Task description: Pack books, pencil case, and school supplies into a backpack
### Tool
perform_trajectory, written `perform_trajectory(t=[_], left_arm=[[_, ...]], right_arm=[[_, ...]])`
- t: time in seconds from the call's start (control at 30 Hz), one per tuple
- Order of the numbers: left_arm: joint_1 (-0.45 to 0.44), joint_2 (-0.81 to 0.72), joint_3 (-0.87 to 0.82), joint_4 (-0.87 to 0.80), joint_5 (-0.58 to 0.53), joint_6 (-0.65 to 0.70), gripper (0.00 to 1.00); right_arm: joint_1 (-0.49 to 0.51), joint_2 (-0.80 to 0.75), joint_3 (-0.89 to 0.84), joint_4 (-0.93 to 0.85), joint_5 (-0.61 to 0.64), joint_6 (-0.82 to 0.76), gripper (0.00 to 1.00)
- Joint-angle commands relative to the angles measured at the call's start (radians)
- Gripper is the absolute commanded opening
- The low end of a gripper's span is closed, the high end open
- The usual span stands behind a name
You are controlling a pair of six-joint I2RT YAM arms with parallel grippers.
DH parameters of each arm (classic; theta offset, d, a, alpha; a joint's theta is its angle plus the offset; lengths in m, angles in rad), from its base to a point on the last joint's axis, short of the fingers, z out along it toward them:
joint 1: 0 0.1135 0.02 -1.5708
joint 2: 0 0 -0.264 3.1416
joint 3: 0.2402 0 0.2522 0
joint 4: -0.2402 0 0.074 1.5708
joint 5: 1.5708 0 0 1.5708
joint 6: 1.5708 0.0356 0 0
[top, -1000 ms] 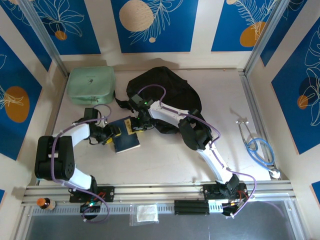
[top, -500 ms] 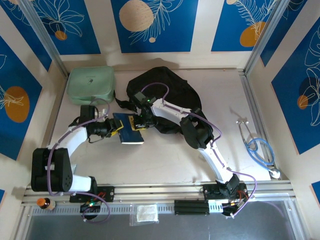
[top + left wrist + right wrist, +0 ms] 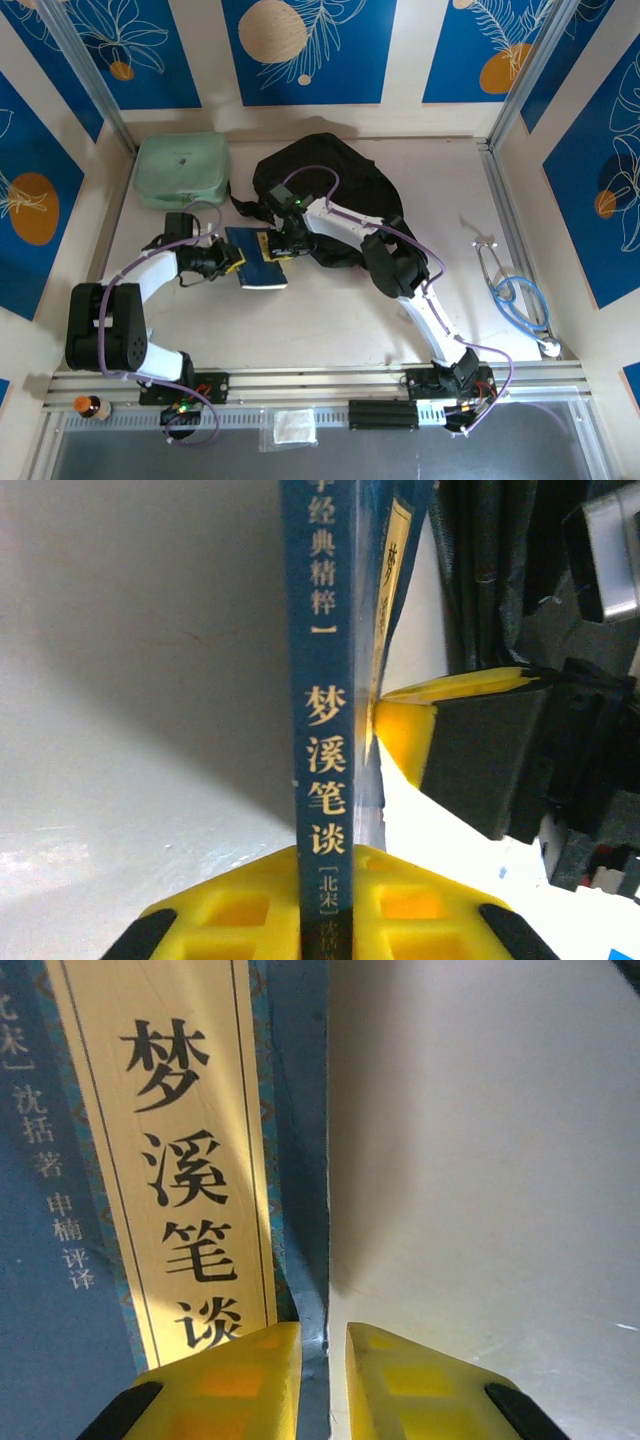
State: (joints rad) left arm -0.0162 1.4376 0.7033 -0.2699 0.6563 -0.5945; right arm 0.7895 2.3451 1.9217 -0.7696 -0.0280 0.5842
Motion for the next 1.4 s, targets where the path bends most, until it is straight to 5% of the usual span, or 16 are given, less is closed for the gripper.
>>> perform_trajectory(t=[0.0, 0.2, 0.37, 0.7, 0.9, 1.03, 1.37], left_arm=[[0.016, -0.014, 0.034, -0.082, -0.072, 0.058, 0.04], [0.032, -0.105, 0.066, -0.086, -0.109, 0.05, 0.0], [0.032, -0.201, 0.1, -0.071, -0.161, 0.078, 0.0], [-0.005, -0.199, 0.114, 0.395, -0.045, -0.192, 0.0], [-0.122, -0.048, 0.144, 0.724, -0.123, -0.437, 0.0], [-0.223, 0.035, 0.188, 0.778, -0.285, -0.55, 0.0], [-0.389, 0.197, 0.252, 0.977, -0.435, -0.739, 0.0]], right_arm=[[-0.025, -0.134, -0.077, 0.03, -0.038, -0.02, 0.21], [-0.118, -0.42, -0.31, 0.268, -0.141, -0.01, 0.34], [-0.2, -0.622, -0.55, 0.496, -0.165, 0.044, 0.57], [-0.328, -0.833, -0.843, 0.736, -0.155, 0.217, 0.82], [-0.369, -0.853, -0.938, 0.898, -0.259, 0.396, 0.86], [-0.381, -0.854, -0.967, 0.926, -0.266, 0.549, 0.88], [-0.413, -0.837, -1.006, 1.051, -0.283, 0.776, 0.89]])
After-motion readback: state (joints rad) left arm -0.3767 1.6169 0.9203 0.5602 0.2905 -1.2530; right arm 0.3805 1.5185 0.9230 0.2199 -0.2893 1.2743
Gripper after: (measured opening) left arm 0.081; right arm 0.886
